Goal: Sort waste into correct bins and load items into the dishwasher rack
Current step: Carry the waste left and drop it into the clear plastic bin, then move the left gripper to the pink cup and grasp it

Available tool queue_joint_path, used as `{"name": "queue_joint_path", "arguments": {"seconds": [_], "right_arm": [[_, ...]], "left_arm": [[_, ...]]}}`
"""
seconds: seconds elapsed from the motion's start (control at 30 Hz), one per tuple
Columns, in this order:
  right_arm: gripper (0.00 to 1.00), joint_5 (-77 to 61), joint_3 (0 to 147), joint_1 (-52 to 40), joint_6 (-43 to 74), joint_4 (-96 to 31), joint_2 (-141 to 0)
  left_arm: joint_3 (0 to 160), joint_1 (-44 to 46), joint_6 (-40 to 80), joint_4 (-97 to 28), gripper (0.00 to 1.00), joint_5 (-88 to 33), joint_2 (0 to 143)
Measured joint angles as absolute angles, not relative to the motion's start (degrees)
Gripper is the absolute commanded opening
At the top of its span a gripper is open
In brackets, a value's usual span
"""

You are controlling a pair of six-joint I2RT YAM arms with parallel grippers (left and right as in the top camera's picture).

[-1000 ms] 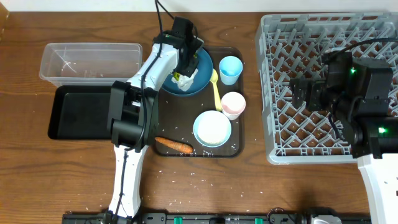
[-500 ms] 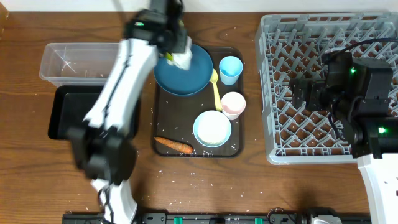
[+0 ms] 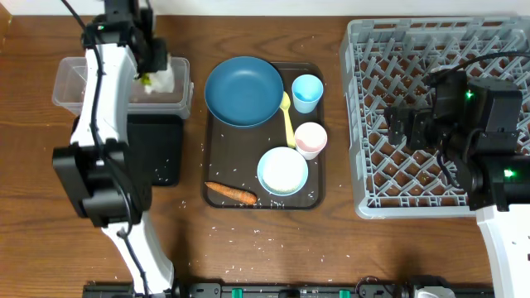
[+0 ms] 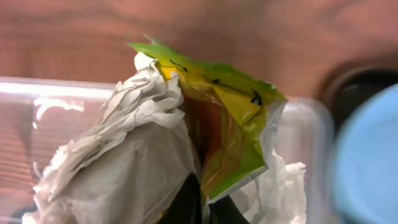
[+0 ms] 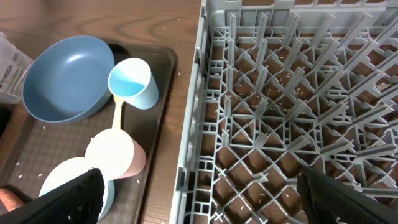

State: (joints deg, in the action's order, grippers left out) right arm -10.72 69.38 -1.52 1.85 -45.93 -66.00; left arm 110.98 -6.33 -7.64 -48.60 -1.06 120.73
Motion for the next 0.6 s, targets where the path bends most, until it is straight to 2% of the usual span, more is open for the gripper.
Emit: {"name": "queue_joint_path", "arguments": {"seconds": [0.07,0.17,0.3,0.6], "right_arm": [[0.98,-10.7,69.4,-1.5,1.8,-46.0,-66.0],[0.98,-10.7,69.4,-1.5,1.8,-46.0,-66.0],[0.99,-10.7,69.4,-1.5,1.8,-45.8,-66.0],[0.99,-11.6,69.4,-1.5,1.8,-45.0,-66.0]], "left_arm": [[111.0,-7.5,-9.1,-48.4,0.40,-1.0,122.9],[110.8,-8.4,-10.3,-48.4,0.53,-1.0,124.9],[110.6,-8.4,-11.0,-48.2,0.61,-1.1,124.7],[110.4,-5.0,-10.4,-52.3,0.64,-4.2,115.1]]}}
